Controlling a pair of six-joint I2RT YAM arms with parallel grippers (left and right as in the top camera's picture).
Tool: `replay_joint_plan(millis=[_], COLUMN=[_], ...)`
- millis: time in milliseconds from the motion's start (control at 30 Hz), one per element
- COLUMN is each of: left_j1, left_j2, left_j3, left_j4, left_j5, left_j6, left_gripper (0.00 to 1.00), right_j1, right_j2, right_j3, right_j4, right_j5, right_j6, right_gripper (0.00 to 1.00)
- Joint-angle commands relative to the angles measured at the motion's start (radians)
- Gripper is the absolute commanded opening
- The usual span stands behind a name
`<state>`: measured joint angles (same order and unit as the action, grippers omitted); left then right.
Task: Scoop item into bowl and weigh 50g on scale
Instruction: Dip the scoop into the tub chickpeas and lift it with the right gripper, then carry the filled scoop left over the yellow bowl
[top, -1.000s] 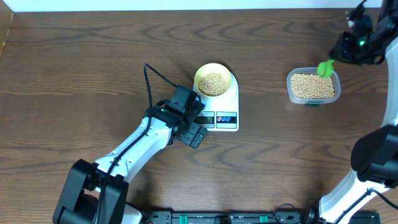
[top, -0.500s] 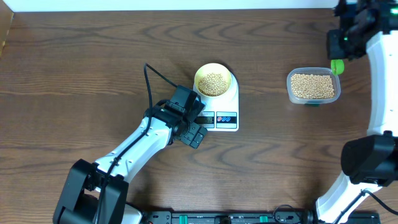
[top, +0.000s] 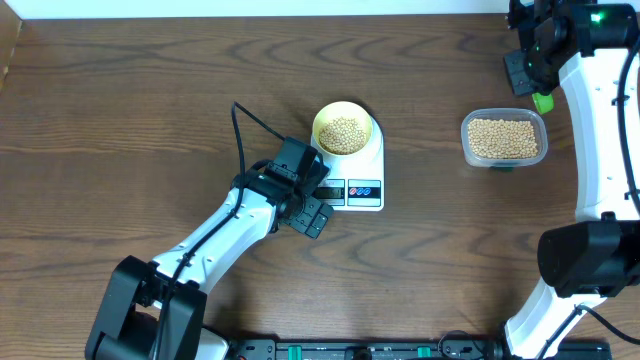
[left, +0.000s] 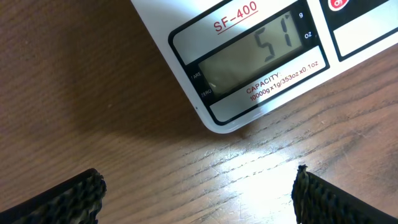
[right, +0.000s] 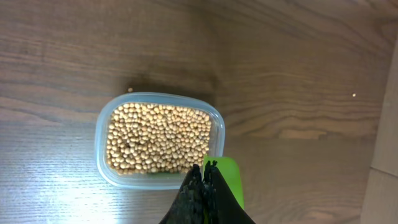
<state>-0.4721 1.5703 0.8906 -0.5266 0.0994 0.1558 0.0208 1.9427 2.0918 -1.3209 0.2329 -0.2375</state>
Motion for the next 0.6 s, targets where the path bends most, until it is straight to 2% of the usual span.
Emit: replay_joint_plan(millis=[0, 67, 333, 433, 567], left_j1=[0.005, 0.005, 0.005, 0.005, 0.005], left_j2=[0.006, 0.006, 0.006, 0.006, 0.006], left_j3=[-0.003, -0.003, -0.003, -0.003, -0.003], left_j4=[-0.003, -0.003, -0.003, -0.003, -0.003], left_j5=[-0.003, -0.003, -0.003, -0.002, -0.003], left_j6=[0.008, 0.008, 0.008, 0.008, 0.008], left_gripper=[0.98, 0.98, 0.98, 0.98, 0.98], right_j1=[0.000, 0.000, 0.006, 0.027, 0.072], right_j2=[-0.016, -0.016, 0.010, 0.053, 0.123], right_j3=[0.014, 0.014, -0.019, -0.040, -0.043], right_j4=[0.011, 0.031, 0.234, 0.338, 0.461], right_j5=[-0.053, -0.151, -0.814, -0.880, -0.888], right_j6=[-0.014, -0.008, 0.066, 0.086, 0.019], right_gripper=[0.01, 0.01, 0.01, 0.01, 0.01])
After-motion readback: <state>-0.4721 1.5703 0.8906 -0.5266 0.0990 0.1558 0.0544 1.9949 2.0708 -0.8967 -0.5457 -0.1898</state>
